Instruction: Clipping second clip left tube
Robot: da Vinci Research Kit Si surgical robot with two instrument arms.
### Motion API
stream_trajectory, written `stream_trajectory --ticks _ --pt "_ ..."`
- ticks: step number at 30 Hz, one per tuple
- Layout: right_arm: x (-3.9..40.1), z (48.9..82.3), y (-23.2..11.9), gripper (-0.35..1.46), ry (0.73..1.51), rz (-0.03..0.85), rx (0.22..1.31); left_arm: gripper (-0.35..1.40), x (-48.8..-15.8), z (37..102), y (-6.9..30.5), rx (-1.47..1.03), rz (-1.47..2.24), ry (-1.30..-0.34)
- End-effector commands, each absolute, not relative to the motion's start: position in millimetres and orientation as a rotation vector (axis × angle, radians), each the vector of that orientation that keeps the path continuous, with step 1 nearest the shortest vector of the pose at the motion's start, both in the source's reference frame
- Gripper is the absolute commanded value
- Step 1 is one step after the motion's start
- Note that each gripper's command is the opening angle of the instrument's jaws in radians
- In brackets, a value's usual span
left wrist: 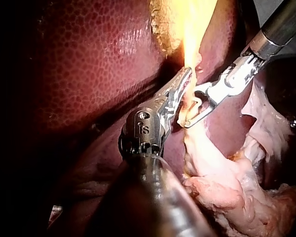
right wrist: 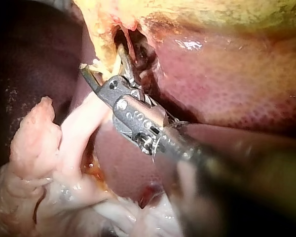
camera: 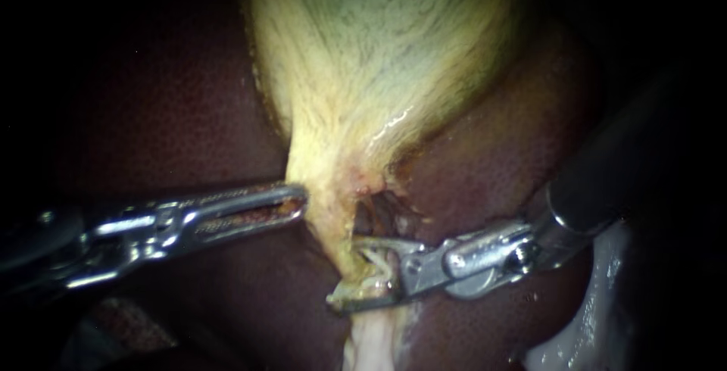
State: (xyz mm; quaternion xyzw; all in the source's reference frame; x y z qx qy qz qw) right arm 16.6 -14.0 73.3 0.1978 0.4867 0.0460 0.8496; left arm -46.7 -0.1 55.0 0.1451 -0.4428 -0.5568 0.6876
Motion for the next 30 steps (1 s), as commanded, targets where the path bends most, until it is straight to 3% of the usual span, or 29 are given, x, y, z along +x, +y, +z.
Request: stream_trajectory --ticks 1,6,10,12,16,17,30 --pt "16.9 73.3 -14.1 0.58 1.022 0.095 0.417 -0.35 -46.8 55.2 -0.1 0.324 -1.247 -0.99" --pt "17.6 73.4 -14.2 0.56 1.019 0.101 0.431 -0.35 -47.0 55.2 -0.1 0.323 -1.247 -0.99" --pt "17.1 73.3 -14.2 0.44 0.981 0.094 0.441 -0.35 -47.0 55.2 -0.1 0.323 -1.248 -0.99" --pt "16.8 73.2 -14.1 0.31 0.966 0.095 0.447 -0.35 -47.0 55.2 -0.1 0.323 -1.247 -0.99" --pt "16.1 72.7 -13.5 -0.27 0.952 0.136 0.477 -0.35 -47.0 55.2 -0.1 0.323 -1.247 -0.99" --pt "15.9 72.5 -13.3 -0.35 0.952 0.136 0.479 -0.35 -47.0 55.2 -0.1 0.323 -1.247 -0.99" --pt "15.8 72.7 -13.3 -0.35 0.924 0.149 0.493 -0.35 -46.9 55.3 -0.1 0.324 -1.247 -0.99"
